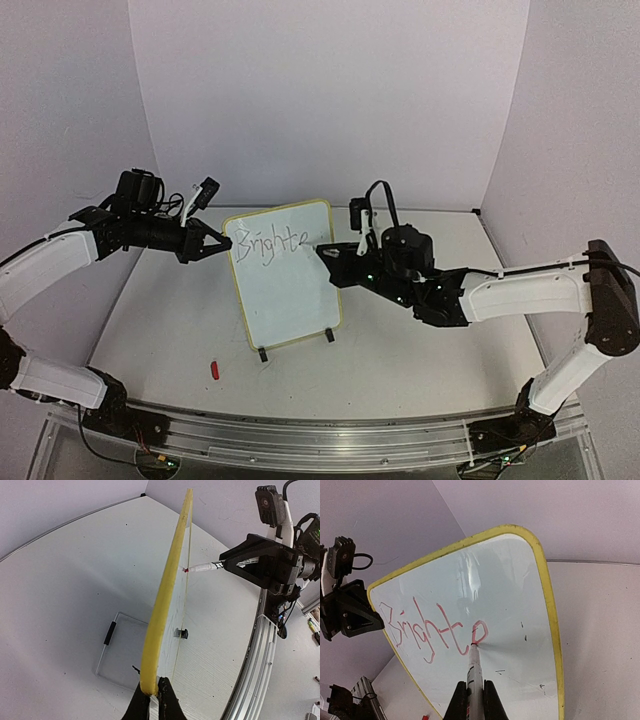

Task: Write a sentence on the whiteboard
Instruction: Write on the whiteboard at the center of the board.

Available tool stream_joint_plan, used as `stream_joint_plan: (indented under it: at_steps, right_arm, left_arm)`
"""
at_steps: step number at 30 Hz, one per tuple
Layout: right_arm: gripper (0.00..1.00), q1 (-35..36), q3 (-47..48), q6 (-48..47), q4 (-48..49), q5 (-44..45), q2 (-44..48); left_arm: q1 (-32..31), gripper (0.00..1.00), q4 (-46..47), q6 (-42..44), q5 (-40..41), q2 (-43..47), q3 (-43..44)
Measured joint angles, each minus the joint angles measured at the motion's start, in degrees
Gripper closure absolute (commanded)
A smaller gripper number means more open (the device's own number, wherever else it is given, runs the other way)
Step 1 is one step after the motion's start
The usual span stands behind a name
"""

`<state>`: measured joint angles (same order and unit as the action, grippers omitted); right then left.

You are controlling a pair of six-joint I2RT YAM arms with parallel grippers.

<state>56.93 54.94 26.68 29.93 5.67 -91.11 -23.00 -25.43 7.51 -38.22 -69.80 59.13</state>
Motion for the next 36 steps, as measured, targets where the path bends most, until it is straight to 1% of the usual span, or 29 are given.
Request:
stream_joint_plan:
  at_steps: [19,31,36]
  right_arm:
    - [1.0,0.11,-1.3,0.4,-0.65,1.64,0.44]
    - [1.0,-0.18,-4.48,-1.17,-0.72,3.97,6.86]
    - [1.0,-0.28,-4.39,-2.38,-0.22,3.87,7.32]
  left_arm:
    - [0.0,1.0,0.02,-0.04,0.13,-0.04,0.11]
    - [-0.37,1.0,-0.06,0.51,-0.17,-0.04,0.11]
    - [-0.46,1.0,-0.07,0.52,-0.17,-0.04,0.11]
